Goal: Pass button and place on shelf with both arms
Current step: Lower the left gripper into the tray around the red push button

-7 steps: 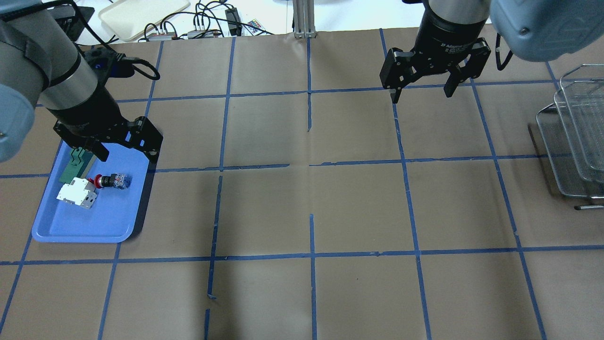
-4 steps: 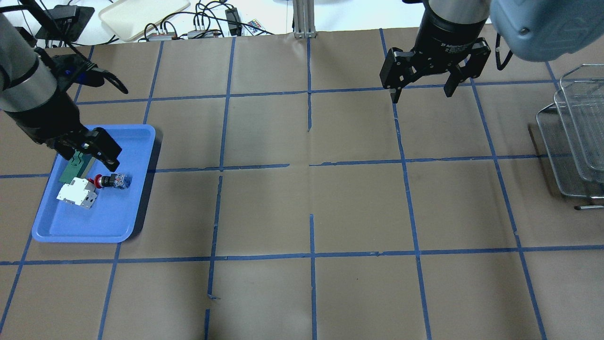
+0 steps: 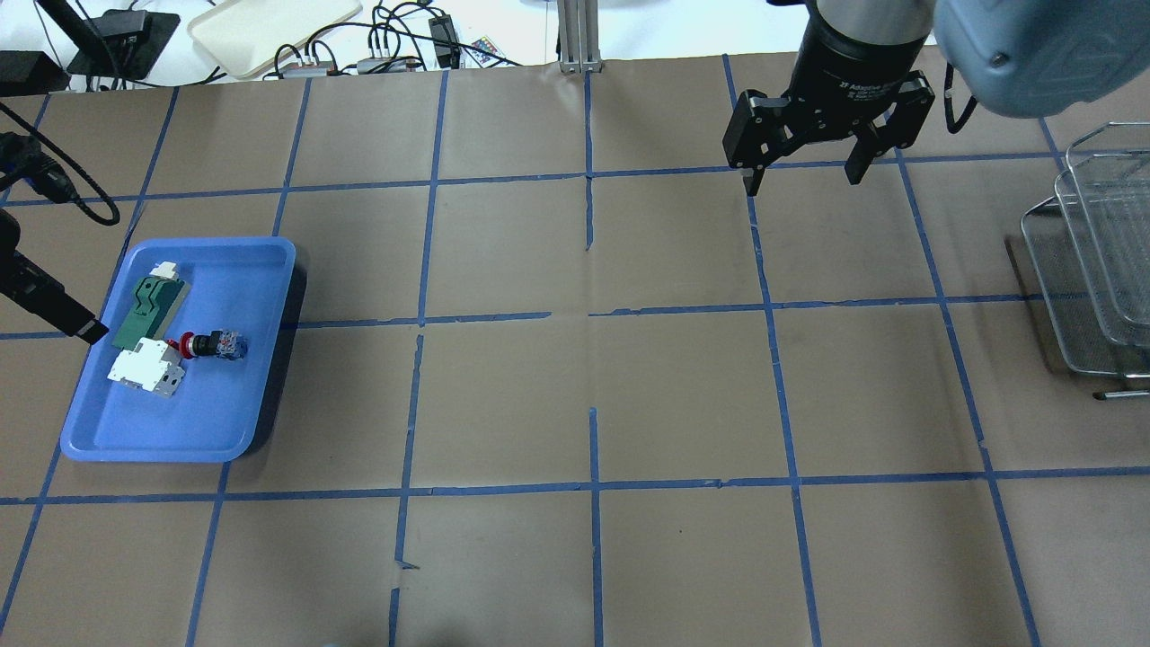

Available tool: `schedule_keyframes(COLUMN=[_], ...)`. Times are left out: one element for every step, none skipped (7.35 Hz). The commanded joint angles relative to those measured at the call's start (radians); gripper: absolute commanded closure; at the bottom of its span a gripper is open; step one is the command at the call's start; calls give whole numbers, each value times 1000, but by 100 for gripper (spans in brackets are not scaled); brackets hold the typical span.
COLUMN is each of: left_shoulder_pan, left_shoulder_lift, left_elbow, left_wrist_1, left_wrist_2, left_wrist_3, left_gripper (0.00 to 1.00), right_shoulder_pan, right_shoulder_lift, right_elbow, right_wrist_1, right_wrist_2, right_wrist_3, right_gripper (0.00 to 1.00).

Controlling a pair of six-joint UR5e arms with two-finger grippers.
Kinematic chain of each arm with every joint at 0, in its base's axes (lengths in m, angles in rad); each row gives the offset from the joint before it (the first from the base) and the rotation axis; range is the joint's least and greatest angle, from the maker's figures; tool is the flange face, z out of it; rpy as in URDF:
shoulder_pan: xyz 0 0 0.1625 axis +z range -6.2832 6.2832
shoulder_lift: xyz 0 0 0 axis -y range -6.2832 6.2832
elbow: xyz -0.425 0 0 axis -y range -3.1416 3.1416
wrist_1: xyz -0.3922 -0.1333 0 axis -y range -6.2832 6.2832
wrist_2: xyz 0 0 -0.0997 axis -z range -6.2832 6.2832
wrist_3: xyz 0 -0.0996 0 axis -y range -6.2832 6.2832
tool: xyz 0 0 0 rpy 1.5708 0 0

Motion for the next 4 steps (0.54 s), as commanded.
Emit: schedule_keyframes(left_shoulder_pan=[76, 102, 107, 107], left_shoulder_lift=[-75, -107, -151, -200], left_elbow=[-25, -42, -51, -56], left_wrist_1=[129, 163, 231, 270], left_wrist_2=[-75, -133, -167, -197], left_wrist_3=[244, 298, 352, 397], left_gripper=[0, 0, 0, 0], right_shoulder_pan=[0, 2, 2, 2], right_shoulder_lift=[0, -2, -2, -2], right_elbow=[0, 0, 0, 0], right_wrist_1=[-1, 1, -1, 1], right_wrist_2=[1, 1, 1, 1], right_wrist_3=[-1, 1, 1, 1], right_gripper=[0, 0, 0, 0])
